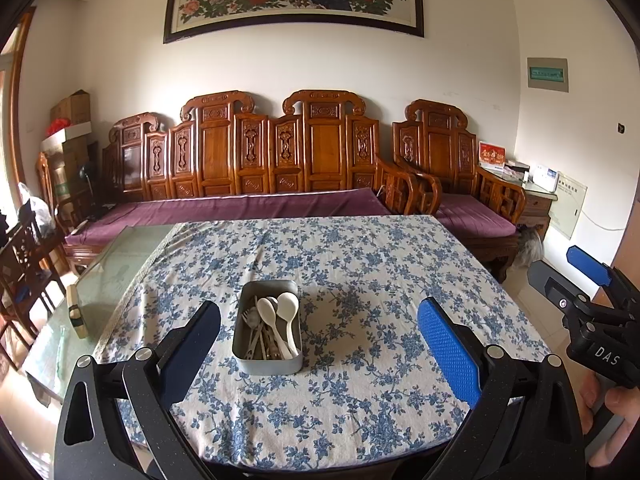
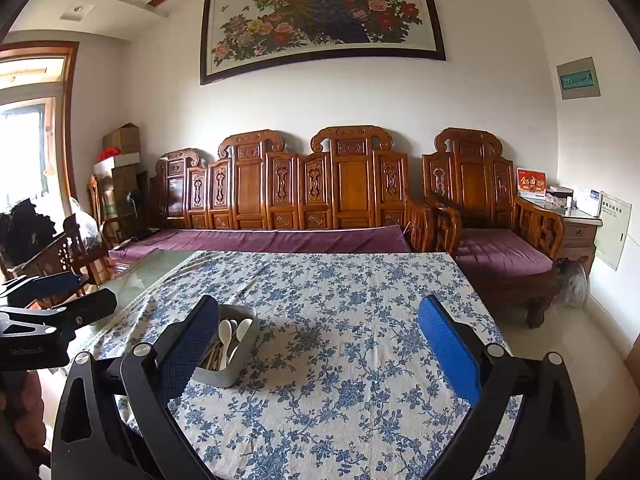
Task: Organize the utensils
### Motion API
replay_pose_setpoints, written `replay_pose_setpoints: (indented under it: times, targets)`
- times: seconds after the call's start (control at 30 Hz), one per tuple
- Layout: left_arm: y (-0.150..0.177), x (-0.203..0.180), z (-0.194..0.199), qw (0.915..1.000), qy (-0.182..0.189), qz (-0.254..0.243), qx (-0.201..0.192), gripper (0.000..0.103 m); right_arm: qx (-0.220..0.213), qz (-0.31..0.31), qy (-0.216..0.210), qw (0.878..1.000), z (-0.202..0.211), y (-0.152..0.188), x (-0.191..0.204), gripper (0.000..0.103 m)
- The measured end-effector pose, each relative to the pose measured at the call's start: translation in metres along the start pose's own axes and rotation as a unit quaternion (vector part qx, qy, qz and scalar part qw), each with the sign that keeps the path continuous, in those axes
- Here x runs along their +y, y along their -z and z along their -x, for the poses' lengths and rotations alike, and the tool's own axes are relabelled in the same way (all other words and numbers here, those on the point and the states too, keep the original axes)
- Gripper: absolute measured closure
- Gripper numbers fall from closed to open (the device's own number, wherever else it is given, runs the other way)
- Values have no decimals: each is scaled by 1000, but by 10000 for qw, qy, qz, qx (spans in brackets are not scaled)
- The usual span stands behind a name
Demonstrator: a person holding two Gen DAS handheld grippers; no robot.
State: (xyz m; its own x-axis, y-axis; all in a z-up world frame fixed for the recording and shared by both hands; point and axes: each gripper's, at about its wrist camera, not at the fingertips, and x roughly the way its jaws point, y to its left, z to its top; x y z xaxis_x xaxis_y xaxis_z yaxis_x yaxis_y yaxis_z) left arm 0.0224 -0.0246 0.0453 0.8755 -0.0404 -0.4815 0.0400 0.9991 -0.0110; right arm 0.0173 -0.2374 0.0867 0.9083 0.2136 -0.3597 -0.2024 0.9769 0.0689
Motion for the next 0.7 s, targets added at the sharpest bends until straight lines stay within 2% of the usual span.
replay_pose_setpoints:
  times: [0.7]
  targets:
    - [-5, -1, 5, 10000, 8, -27, -41, 8, 1, -6, -5, 10000, 0, 0, 0, 3]
